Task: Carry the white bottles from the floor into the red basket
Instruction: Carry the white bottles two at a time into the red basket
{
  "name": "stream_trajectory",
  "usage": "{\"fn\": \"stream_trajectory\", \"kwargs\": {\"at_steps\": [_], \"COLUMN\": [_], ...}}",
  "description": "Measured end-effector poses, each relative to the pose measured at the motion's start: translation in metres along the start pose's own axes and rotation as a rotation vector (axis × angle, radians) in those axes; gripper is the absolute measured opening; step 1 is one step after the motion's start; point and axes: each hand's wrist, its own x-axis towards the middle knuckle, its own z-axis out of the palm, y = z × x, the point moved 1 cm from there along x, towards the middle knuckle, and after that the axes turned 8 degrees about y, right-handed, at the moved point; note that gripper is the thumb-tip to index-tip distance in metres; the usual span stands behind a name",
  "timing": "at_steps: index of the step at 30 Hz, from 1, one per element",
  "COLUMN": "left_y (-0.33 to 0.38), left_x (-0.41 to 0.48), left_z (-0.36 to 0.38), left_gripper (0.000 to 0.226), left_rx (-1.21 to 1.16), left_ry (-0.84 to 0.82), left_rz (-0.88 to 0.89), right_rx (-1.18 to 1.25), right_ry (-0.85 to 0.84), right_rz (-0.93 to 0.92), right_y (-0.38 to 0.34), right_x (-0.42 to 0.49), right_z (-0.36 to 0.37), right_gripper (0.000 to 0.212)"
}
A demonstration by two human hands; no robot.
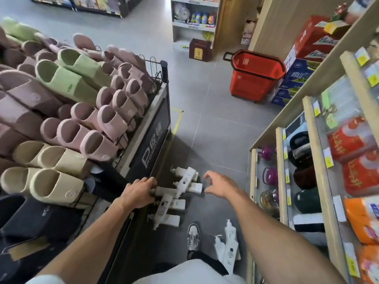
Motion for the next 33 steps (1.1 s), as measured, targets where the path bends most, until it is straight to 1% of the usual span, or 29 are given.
{"fn": "stream_trajectory", "kwargs": {"at_steps": [3,7,8,12,15,19,23,25,27,30,33], "left_y": [-0.003,-0.014,-0.018,-0.038,-0.052,-0.074,-0.098,-0.107,-0.113,-0.12,-0.127], "left_x": [0.015,0.025,0.027,0.039,0.056,0.09,0.135,0.157,0.179,0.206,0.233], "left_z": [0.0,0.017,0.025,0.056,0.073,0.114,0.176,0.214,0.25,0.302,0.354], "left_gripper": [0.046,0.061,0.062,0.052,0.054,0.059,0.058,0.06,0.061,0.054,0.049], "left_rx": [-0.036,-0.07,-0.075,-0.099,-0.11,-0.123,-0.134,-0.203,-0.364,-0.633,-0.717], "left_ry": [-0.002,-0.044,-0.045,0.041,0.087,0.006,-0.105,-0.154,-0.148,-0.04,0.029], "left_rz": [-0.034,-0.11,-0.127,-0.19,-0.236,-0.295,-0.323,-0.367,-0.442,-0.541,-0.604], "right_rx": [-0.049,-0.099,-0.095,-0.124,-0.14,-0.175,-0.202,-0.222,-0.241,-0.268,-0.297], "right_ry": [-0.035,-0.128,-0.154,-0.248,-0.243,-0.228,-0.177,-0.146,-0.113,-0.105,-0.105], "right_rz": [-0.029,-0.094,-0.096,-0.067,-0.027,0.034,0.05,0.05,0.053,0.036,0.015], "right_y": [0.001,-0.01,-0.012,-0.006,0.005,0.015,0.035,0.05,0.066,0.091,0.114], "right_x": [0.025,0.049,0.055,0.078,0.1,0.143,0.2,0.23,0.261,0.301,0.345], "right_z": [0.004,0.034,0.045,0.083,0.098,0.127,0.172,0.198,0.228,0.274,0.314], "right_gripper": [0.046,0.047,0.048,0.05,0.049,0.055,0.062,0.063,0.065,0.068,0.074]}}
